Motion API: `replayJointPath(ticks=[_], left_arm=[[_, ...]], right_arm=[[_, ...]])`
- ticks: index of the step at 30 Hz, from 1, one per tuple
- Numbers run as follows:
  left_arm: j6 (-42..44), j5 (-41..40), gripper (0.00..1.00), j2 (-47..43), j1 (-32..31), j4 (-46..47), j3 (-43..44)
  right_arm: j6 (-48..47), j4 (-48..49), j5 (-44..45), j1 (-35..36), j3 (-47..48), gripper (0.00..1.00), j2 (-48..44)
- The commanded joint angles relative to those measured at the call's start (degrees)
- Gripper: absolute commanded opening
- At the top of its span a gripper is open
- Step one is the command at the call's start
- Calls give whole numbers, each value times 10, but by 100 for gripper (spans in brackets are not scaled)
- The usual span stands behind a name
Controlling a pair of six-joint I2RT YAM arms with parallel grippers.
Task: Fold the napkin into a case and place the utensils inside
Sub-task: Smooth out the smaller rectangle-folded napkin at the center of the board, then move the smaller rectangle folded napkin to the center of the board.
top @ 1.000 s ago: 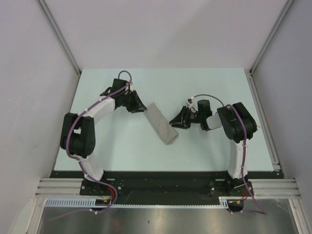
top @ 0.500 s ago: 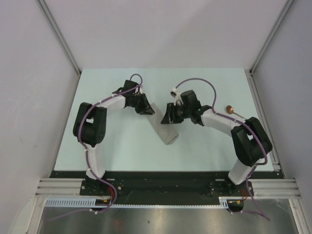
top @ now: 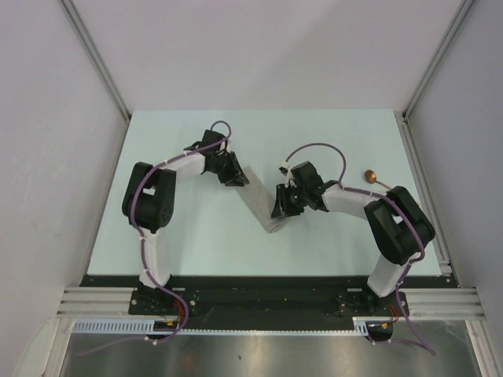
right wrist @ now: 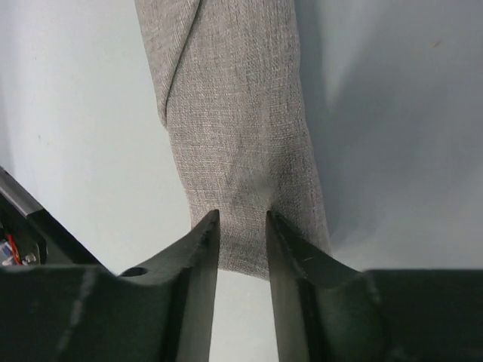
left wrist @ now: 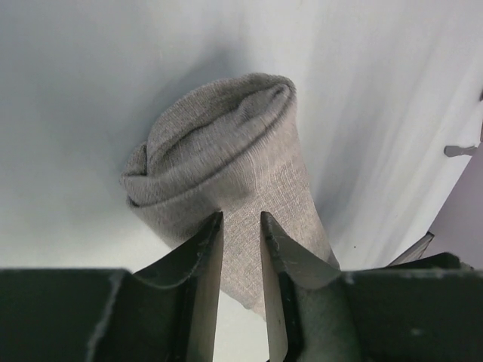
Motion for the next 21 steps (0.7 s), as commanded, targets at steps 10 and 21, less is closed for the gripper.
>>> replayJointPath(ticks=[10, 21], left_arm=[[4, -85, 32, -345, 2, 16, -120], [30, -62, 37, -482, 1, 20, -210]], right_arm=[[82, -126, 246, 170, 90, 51, -54], [145, -104, 333, 244, 80, 33, 17]])
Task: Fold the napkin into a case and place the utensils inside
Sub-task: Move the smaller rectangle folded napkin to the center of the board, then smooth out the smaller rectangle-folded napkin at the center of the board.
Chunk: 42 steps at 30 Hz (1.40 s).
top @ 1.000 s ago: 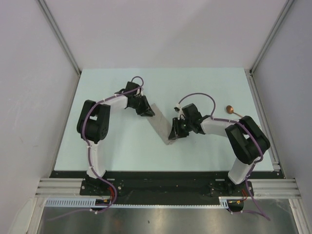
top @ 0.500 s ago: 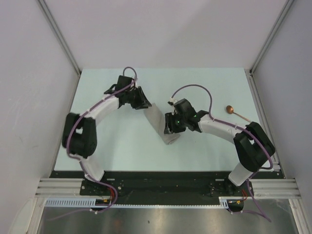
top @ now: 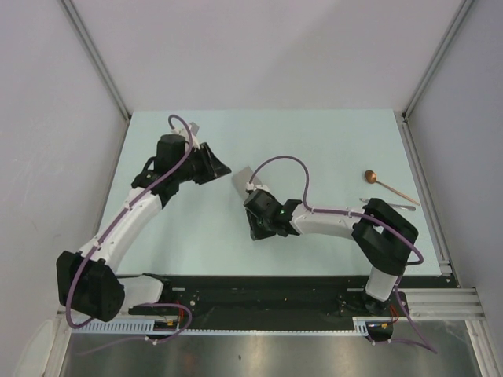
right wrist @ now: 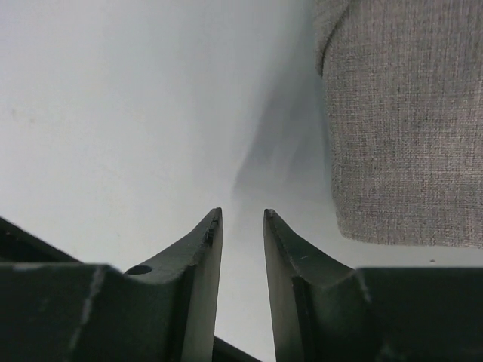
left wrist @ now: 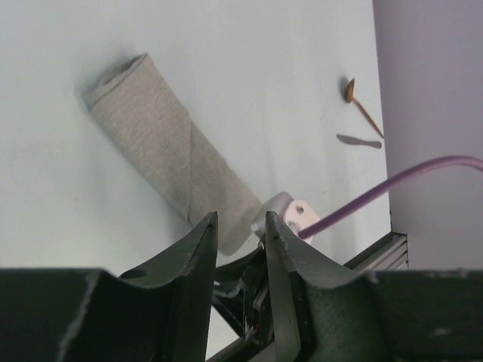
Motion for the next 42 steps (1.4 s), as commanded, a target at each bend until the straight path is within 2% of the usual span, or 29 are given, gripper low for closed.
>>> replayJointPath(ticks=[1, 8, 12, 18, 27, 33, 37, 39, 42], left_arm=[[15, 7, 37, -39, 1, 15, -34], [16, 13, 36, -52, -7, 16, -62], [17, 8, 37, -43, -9, 16, -64], [22, 28, 36, -4, -12, 15, -37], [18, 38, 36, 34, -22, 12, -12], [17, 45, 36, 58, -32, 9, -2], [24, 35, 37, 61, -39, 8, 0], [26, 31, 37, 76, -42, 16, -1], [14, 49, 36, 143, -37, 25, 21]], right_arm=[[35, 11, 66, 2, -5, 33, 17], [45, 11, 102, -22, -40, 30, 22], [48, 28, 110, -62, -75, 30, 9], [5, 63, 109, -163, -100, 31, 13], [-81, 105, 74, -300, -36, 31, 81], [-101, 100, 19, -330, 18, 31, 120], [-82, 91, -4, -329, -27, 32, 53], [-75, 94, -24, -329, -59, 35, 9], [-75, 89, -64, -340, -45, 43, -13]])
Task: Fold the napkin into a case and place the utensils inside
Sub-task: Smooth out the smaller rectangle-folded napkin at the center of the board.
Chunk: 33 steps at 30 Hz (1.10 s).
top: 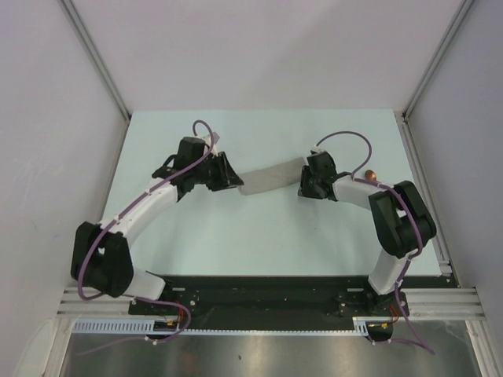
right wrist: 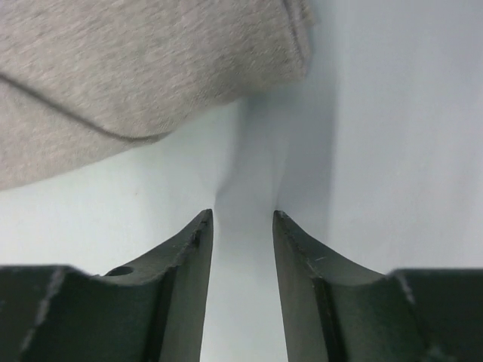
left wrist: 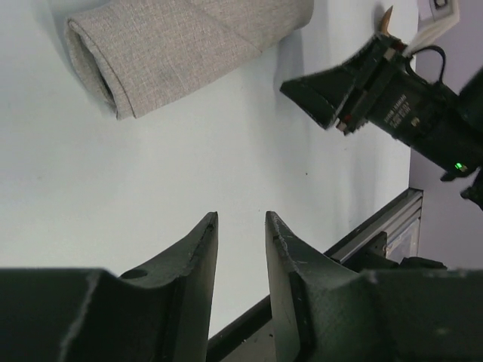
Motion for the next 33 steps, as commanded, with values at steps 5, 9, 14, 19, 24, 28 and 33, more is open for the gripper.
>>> replayJointPath(ticks=[5, 9, 14, 19, 24, 28, 33], left_arm=[[-26, 24, 17, 198, 32, 25, 133], [3, -21, 13, 285, 52, -22, 209], [3, -27, 13, 332, 69, -12, 219], [6, -31, 13, 358, 69, -6, 215], [9, -38, 12, 369, 71, -2, 216], [24, -99, 12, 335, 71, -43, 223], [0, -65, 18, 237, 65, 5, 160]], right_arm=[[16, 3, -196, -61, 46, 49, -30], [30, 39, -273, -94, 67, 45, -7], [33, 78, -338, -110, 83, 32, 27], [43, 107, -348, -119, 86, 29, 63], [37, 114, -340, -128, 84, 27, 109], [38, 118, -347, -132, 91, 26, 130], [44, 115, -348, -130, 91, 26, 114]])
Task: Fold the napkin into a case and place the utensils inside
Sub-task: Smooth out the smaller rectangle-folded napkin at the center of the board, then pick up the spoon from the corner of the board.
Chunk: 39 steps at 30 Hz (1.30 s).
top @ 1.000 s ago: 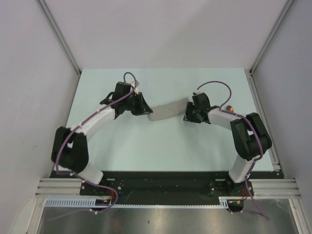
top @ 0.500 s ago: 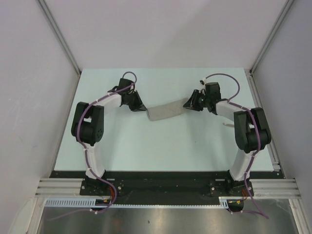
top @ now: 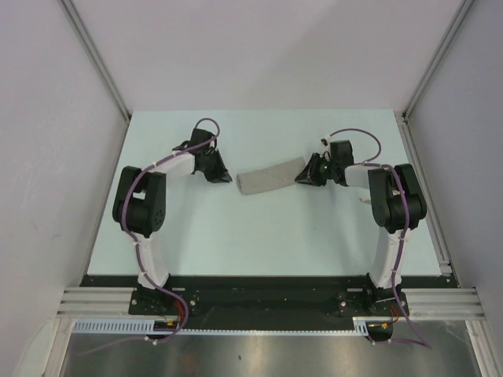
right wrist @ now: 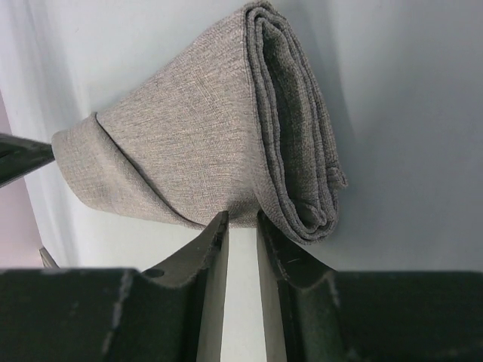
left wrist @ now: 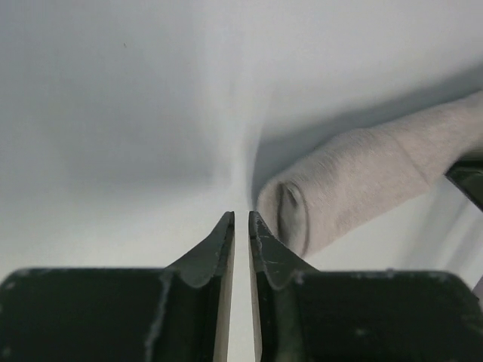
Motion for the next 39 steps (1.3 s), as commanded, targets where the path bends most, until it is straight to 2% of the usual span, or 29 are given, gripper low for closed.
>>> replayJointPath(ticks=[1, 5, 7, 16, 18, 20, 21, 22, 23, 27, 29, 30, 31, 33, 36, 39], left_arm=[[-9, 28, 18, -101, -7, 50, -23], [-30, 117, 15, -48, -21, 61, 14], [-35, 120, 14, -18, -24, 57, 34], [7, 46, 13, 66, -14, -2, 92], [22, 32, 12, 87, -14, -22, 111], [29, 25, 13, 88, -15, -30, 119], [30, 21, 14, 73, -16, -32, 121], [29, 12, 24, 62, -16, -35, 121], [30, 10, 29, 49, -17, -38, 122], [12, 18, 49, -55, -29, -37, 96], [-5, 27, 55, -136, -41, -23, 72], [-10, 28, 59, -160, -60, -2, 42], [-12, 26, 68, -205, -72, 7, 29], [-11, 17, 70, -235, -109, 8, 11], [-3, -4, 71, -263, -158, -26, 9], [-23, -32, 71, -288, -194, -37, -4]], right_arm=[[3, 11, 0, 0, 19, 26, -16], [8, 5, 2, 3, 19, 27, -42], [11, 5, 4, 1, 21, 28, -55], [15, -8, 11, -21, 36, 29, -50], [12, -28, 22, -24, 37, 32, -62], [10, -51, 40, -30, 41, 39, -80], [9, -101, 68, -33, 43, 43, -100], [8, -125, 86, -42, 49, 46, -113], [9, -151, 112, -46, 54, 55, -124], [34, -318, 283, -100, 101, 68, -162], [79, -366, 304, -163, 112, 72, -168], [131, -385, 322, -180, 107, 73, -170], [157, -389, 330, -195, 104, 74, -173], [225, -439, 381, -222, 112, 78, -169], [263, -501, 466, -227, 158, 80, -154], [312, -524, 485, -227, 192, 81, -133]])
